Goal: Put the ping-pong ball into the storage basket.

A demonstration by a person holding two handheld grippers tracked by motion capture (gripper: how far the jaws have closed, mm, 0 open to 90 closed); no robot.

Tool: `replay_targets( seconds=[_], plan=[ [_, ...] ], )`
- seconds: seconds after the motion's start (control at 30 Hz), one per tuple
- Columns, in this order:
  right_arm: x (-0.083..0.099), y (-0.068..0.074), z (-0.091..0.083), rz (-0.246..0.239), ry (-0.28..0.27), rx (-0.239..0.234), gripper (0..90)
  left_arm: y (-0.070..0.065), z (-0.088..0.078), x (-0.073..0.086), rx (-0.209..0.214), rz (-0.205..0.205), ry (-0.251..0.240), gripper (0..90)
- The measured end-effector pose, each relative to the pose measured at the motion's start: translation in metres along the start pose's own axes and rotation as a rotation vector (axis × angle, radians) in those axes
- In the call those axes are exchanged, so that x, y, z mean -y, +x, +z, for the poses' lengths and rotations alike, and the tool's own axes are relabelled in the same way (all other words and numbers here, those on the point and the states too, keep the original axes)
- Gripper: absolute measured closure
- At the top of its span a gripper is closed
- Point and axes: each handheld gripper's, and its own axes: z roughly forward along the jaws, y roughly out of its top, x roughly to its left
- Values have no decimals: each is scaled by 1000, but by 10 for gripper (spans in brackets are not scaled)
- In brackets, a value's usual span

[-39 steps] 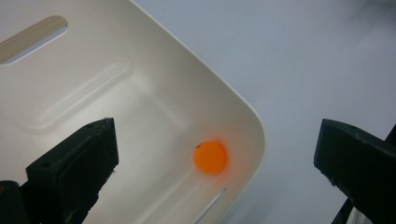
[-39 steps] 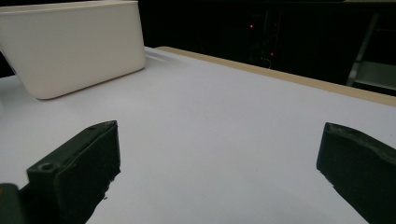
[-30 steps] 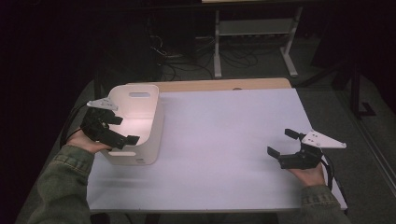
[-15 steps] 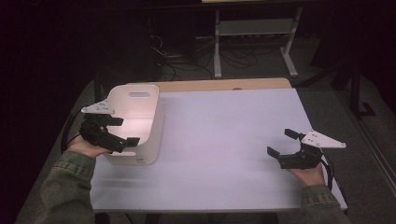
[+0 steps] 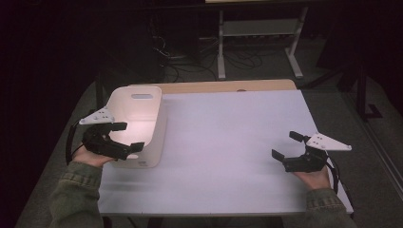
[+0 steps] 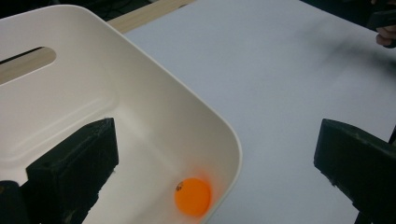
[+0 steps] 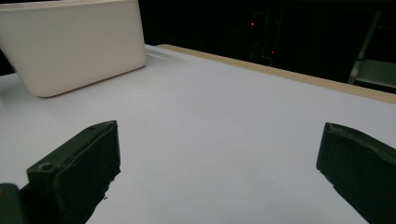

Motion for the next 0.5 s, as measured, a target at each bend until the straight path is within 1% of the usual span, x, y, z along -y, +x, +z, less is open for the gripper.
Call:
replay_targets(
  seconds=[0.1,0.23,0.4,0.5],
  plan=[
    [0,0,0,1,-1,0,0,-5,3,2,-4,11,-11,0],
    [0,0,0,0,-1,-1,0,-11,7,5,-10,21,-47,0],
    [0,0,0,0,0,-1,0,-14,7,9,-18,20,-75,0],
    [0,0,0,0,1,-1,0,-14,7,12,-32,16,-95,0]
  ],
)
